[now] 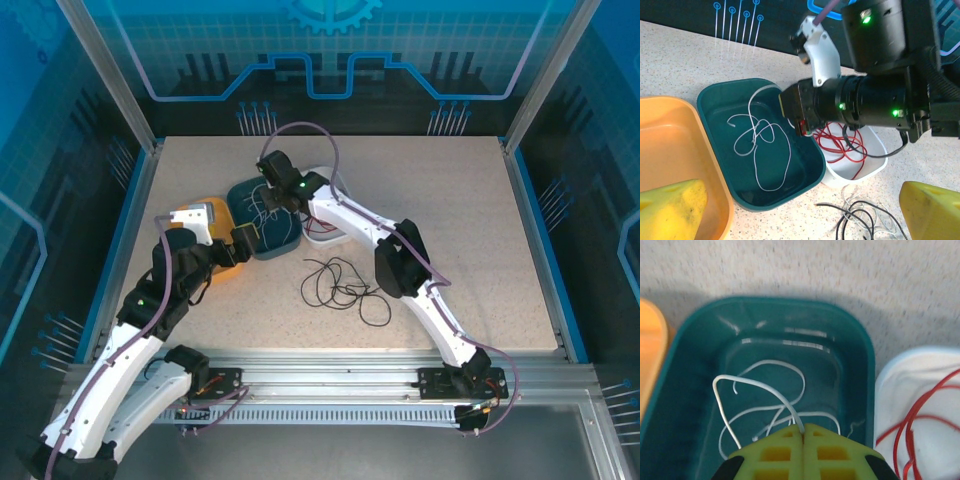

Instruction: Untangle the cables

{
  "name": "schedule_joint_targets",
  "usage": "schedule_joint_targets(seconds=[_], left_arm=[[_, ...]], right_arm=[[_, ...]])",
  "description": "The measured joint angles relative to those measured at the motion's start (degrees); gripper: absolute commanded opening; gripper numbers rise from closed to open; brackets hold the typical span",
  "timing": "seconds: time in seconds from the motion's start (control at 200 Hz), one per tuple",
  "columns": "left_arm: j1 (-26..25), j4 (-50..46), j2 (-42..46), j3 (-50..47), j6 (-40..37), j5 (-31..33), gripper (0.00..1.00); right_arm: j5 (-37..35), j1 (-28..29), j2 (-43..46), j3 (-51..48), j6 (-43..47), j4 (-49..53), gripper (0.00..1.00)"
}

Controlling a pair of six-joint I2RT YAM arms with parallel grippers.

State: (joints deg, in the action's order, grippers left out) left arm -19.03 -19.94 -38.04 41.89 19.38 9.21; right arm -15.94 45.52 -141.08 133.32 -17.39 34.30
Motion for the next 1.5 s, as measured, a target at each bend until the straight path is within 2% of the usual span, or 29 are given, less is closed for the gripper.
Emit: schedule_joint_targets(seconds=[0.28,0.6,0.685,0.866,1.071,1.261,1.496], left_arm=[[0.0,-0.42,0.76,0.0,0.02,0.0,0.99],[0.0,-0.39,0.76,0.0,0.07,-0.02,0.99],[0.0,-0.42,0.76,0.0,0.07,-0.02,0.99],[0.0,-0.42,0.76,0.0,0.15,-0.04,0.99],[0.0,-0.39,0.76,0.0,0.22,-0.02,0.99],[0.0,-0.42,0.55,0.0,0.24,-0.04,0.99],[0.0,-0.44,-0.7,0.0,0.24,-1.33,0.99]], right_arm=[[0.59,1.84,0.0,-0.26,-3.26,4.74,0.05],[5.88,2.14,-0.09,-0.15,-6.99,6.45,0.09],[6.34,2.14,-0.63,0.46,-7.45,6.64,0.13],[6.56,2.05,-1.95,0.68,-8.22,8.35,0.29],[6.49,2.05,-1.05,-0.57,-8.07,9.46,0.34],[6.05,2.03,7.78,-9.94,-8.07,8.5,0.38],[5.6,1.18,28.04,-29.94,-9.75,2.49,0.39]])
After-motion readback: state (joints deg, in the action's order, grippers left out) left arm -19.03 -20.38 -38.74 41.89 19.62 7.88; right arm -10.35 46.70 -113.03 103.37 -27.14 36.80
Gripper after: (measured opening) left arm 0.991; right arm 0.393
